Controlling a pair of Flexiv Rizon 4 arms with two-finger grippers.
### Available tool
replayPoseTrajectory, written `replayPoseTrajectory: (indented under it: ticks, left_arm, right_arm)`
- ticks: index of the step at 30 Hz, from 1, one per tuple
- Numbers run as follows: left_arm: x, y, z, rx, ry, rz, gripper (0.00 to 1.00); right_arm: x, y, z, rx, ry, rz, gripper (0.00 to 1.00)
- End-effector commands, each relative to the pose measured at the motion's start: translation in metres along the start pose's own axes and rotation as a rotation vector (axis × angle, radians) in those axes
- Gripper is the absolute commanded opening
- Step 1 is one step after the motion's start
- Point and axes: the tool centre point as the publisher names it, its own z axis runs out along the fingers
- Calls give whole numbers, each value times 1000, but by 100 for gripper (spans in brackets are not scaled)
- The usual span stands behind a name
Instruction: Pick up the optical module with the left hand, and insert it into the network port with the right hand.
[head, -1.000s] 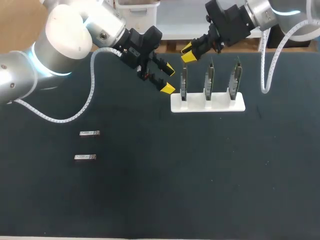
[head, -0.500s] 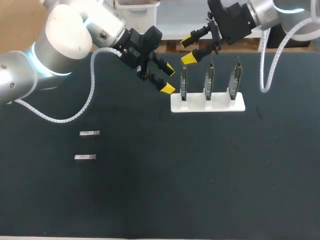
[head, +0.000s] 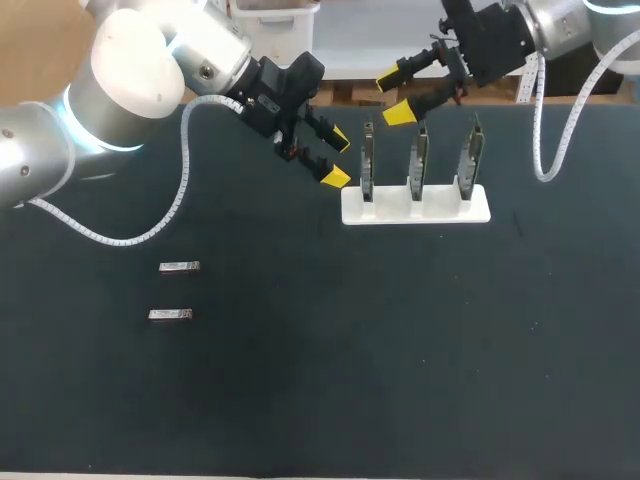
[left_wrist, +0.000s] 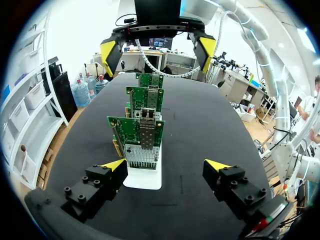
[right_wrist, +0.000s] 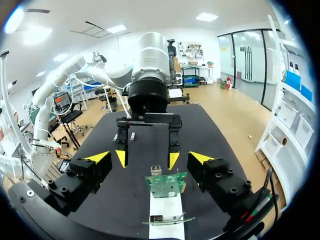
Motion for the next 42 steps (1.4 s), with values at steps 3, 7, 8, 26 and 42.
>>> replayPoseTrajectory:
  ticks: [3, 7, 8, 26, 42]
  left_arm:
    - [0, -1, 0, -3, 2, -1, 100]
    - [0, -1, 0, -3, 2, -1, 100]
    - [0, -1, 0, -3, 2, -1, 100]
    - [0, -1, 0, -3, 2, -1, 100]
    - [0, -1, 0, -3, 2, -1, 100]
  right_arm:
    - [2, 1, 2, 31, 10, 0, 0]
    - [2, 0, 4, 33, 14, -3, 0]
    - [2, 0, 5, 31, 15, -5, 0]
    - [6, -9, 21, -10, 44, -6, 0]
    - [10, -14, 30, -32, 69, 12, 0]
